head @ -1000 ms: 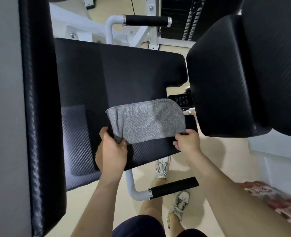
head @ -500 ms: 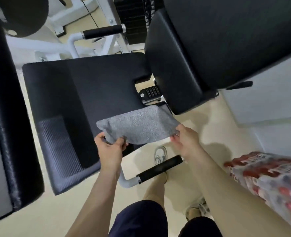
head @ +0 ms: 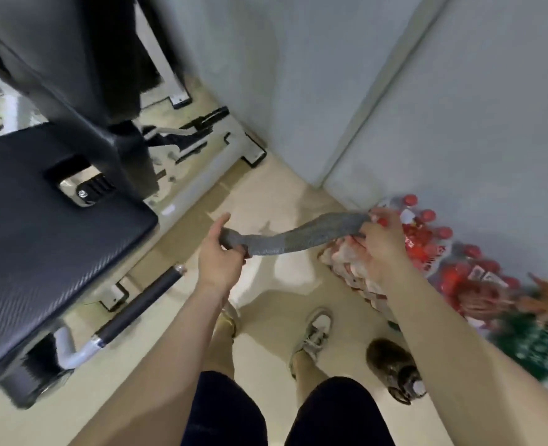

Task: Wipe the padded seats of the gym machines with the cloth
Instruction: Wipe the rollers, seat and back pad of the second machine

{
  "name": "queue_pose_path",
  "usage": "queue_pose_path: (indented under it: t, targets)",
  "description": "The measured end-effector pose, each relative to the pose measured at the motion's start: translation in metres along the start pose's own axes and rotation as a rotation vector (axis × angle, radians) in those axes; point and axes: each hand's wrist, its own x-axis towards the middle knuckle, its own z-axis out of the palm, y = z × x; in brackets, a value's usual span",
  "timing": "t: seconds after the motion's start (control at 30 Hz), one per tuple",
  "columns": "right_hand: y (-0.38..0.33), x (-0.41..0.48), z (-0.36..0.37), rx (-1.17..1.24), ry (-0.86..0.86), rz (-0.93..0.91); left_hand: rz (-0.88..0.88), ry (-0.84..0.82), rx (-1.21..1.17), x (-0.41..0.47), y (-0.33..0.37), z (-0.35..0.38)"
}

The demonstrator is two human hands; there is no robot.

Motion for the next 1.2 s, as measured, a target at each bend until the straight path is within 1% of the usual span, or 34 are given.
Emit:
queue_pose_path:
  t: [0.1,0.23,0.3,0.37,0.43,0.47,0.53,0.57,0.6,0.63,0.67,0.7,0.73,0.77,0.83,0.87,0.9,0.93,1.0,1.07,1.1,1.13,1.2]
  targets:
    - [-0.021,0.021,-0.059,-0.012,0.037,-0.081,0.025,-0.101,0.06,0.004,0.014,0.072]
    - [-0.047,0.046,-0.123,0.002,0.118,-0.146,0.138,-0.194,0.049,-0.001,0.037,0.153]
    - [-0.057,0.062,-0.146,-0.05,0.121,-0.209,0.175,-0.184,0.021,-0.009,0.036,0.184]
    - [-0.064,0.082,-0.16,-0.126,0.117,-0.293,0.268,-0.116,0.109,-0.024,0.023,0.205]
    - [-0.067,0.105,-0.168,-0.202,0.103,-0.361,0.346,-0.104,0.218,-0.047,-0.001,0.218]
    - [-0.066,0.117,-0.171,-0.235,0.103,-0.376,0.361,-0.152,0.246,-0.061,-0.015,0.223]
    - [-0.058,0.143,-0.177,-0.31,0.161,-0.379,0.341,-0.353,0.325,-0.086,-0.042,0.231]
    - [-0.052,0.154,-0.179,-0.373,0.205,-0.372,0.289,-0.483,0.412,-0.096,-0.057,0.235]
    - [-0.045,0.163,-0.181,-0.476,0.243,-0.364,0.229,-0.621,0.546,-0.103,-0.073,0.238]
    - [-0.036,0.169,-0.183,-0.62,0.269,-0.341,0.201,-0.74,0.69,-0.107,-0.087,0.241]
    - [-0.026,0.173,-0.185,-0.776,0.285,-0.303,0.21,-0.794,0.805,-0.108,-0.095,0.243]
    - [-0.015,0.173,-0.186,-0.908,0.283,-0.261,0.226,-0.769,0.875,-0.107,-0.098,0.244]
    - [-0.005,0.171,-0.186,-1.005,0.274,-0.245,0.283,-0.696,0.914,-0.104,-0.099,0.246]
    - [0.006,0.17,-0.186,-1.069,0.261,-0.263,0.397,-0.607,0.917,-0.099,-0.101,0.249]
    - [0.025,0.172,-0.189,-1.13,0.197,-0.326,0.651,-0.497,0.956,-0.083,-0.099,0.259]
    - [0.034,0.174,-0.19,-1.14,0.143,-0.346,0.746,-0.467,1.017,-0.075,-0.098,0.265]
    - [0.042,0.175,-0.19,-1.152,0.076,-0.349,0.773,-0.485,1.094,-0.067,-0.095,0.271]
    - [0.049,0.176,-0.189,-1.18,0.011,-0.361,0.775,-0.517,1.155,-0.061,-0.09,0.277]
    - [0.063,0.173,-0.184,-1.27,-0.117,-0.411,0.694,-0.593,1.229,-0.051,-0.089,0.285]
    - [0.072,0.169,-0.18,-1.325,-0.232,-0.424,0.684,-0.613,1.29,-0.047,-0.096,0.286]
    - [0.076,0.164,-0.177,-1.352,-0.29,-0.412,0.666,-0.633,1.283,-0.049,-0.098,0.283]
    - [0.08,0.163,-0.177,-1.383,-0.327,-0.411,0.658,-0.659,1.318,-0.052,-0.103,0.279]
    - [0.084,0.161,-0.18,-1.42,-0.365,-0.433,0.561,-0.753,1.392,-0.059,-0.11,0.27]
